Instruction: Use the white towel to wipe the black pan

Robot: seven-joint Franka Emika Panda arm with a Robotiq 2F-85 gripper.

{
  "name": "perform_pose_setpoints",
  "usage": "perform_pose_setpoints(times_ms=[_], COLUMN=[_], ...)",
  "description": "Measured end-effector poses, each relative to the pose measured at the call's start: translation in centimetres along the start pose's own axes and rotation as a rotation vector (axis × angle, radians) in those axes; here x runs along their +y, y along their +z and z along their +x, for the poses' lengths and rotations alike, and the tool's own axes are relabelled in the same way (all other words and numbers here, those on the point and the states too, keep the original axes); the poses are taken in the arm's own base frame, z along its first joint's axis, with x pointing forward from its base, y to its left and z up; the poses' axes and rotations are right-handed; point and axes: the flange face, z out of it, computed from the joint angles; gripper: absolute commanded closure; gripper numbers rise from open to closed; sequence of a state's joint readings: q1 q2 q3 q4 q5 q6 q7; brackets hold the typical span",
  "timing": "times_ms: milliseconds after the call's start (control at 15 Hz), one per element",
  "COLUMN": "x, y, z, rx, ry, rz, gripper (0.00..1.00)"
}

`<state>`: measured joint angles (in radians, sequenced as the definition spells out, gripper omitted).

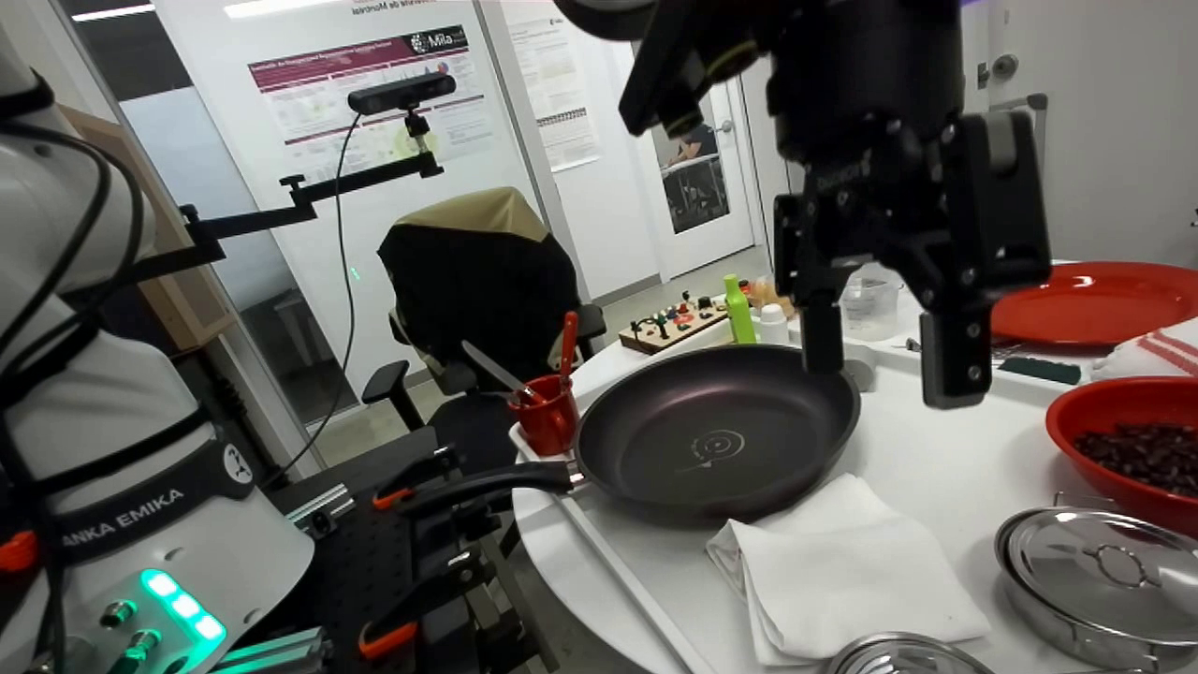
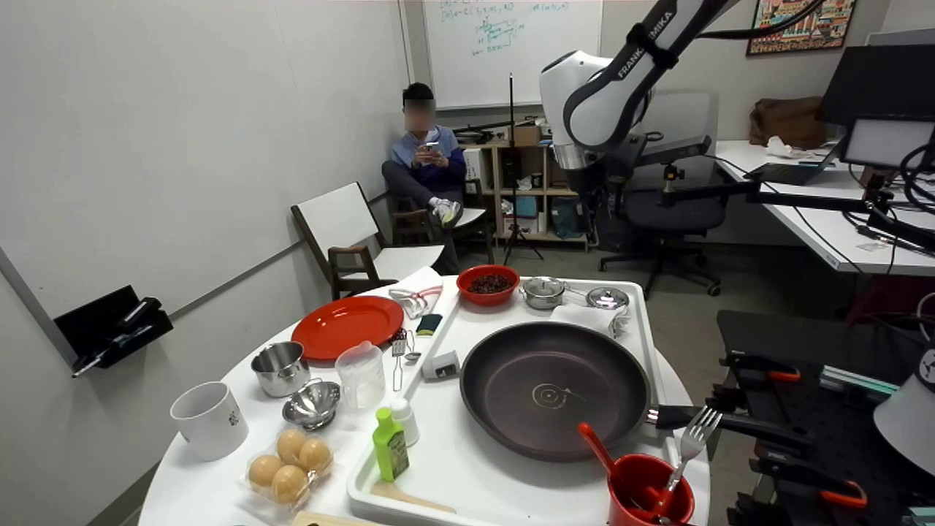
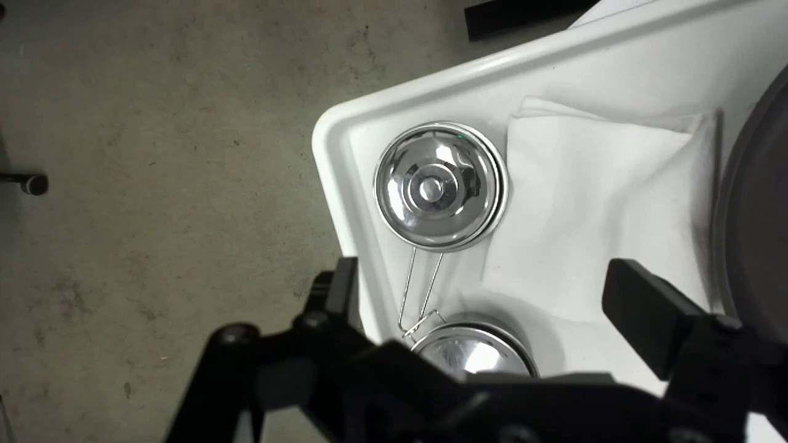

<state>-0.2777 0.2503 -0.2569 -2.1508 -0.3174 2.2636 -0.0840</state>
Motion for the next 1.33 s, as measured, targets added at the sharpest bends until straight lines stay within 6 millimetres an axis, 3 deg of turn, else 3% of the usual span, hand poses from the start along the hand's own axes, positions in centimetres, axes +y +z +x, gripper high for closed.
perform_pose_setpoints(times_ms=[467,1067,1333], x=[-2.2,-2.6,-4.8], y=[5.5,6.2,9.4], z=[0.8,1.0,0.6], rx=[0.016,0.026,0.060], ry=[-0.014,-0.014,-0.056], rz=[-0.059,-0.067,-0.047], gripper=[0.00,0.00,0.00])
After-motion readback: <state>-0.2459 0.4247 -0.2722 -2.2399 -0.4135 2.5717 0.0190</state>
